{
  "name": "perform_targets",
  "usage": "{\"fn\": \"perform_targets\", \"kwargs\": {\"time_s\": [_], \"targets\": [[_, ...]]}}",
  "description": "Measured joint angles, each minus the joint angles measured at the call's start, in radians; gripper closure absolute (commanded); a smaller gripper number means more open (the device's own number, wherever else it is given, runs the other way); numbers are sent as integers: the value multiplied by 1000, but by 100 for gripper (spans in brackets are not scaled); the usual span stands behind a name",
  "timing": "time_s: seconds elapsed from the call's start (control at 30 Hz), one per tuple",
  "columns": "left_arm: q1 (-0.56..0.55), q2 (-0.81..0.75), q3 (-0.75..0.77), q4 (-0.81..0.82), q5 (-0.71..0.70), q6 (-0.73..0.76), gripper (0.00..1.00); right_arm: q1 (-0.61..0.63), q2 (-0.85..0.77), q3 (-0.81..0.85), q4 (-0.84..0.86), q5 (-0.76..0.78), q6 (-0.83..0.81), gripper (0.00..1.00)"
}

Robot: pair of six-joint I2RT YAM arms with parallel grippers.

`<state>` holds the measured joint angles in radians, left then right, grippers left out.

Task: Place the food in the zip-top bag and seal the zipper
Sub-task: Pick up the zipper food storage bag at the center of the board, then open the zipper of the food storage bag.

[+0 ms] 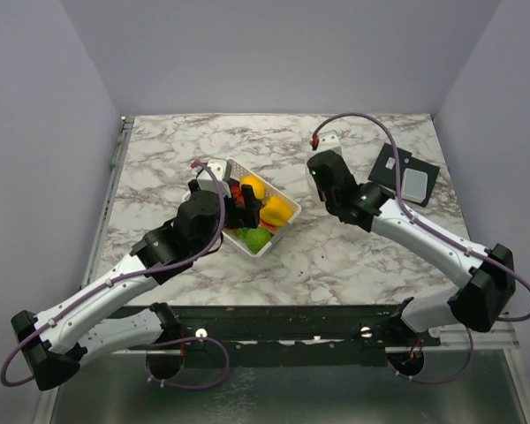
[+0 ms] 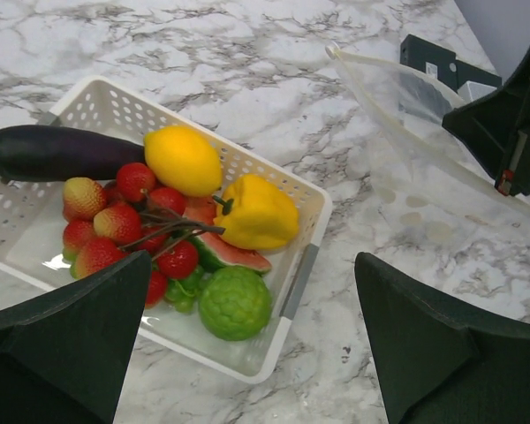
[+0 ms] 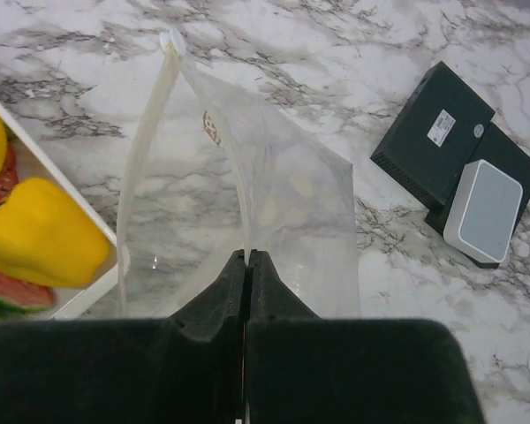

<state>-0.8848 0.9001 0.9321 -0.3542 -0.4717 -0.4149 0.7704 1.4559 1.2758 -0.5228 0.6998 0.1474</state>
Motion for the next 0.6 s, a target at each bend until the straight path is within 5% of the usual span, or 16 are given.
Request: {"fn": "perform_targets", "kwargs": {"time_s": [0.6], "targets": [[0,209,5,152,236,-302,4,44,-303,-348,300,-206,-77,99]]}}
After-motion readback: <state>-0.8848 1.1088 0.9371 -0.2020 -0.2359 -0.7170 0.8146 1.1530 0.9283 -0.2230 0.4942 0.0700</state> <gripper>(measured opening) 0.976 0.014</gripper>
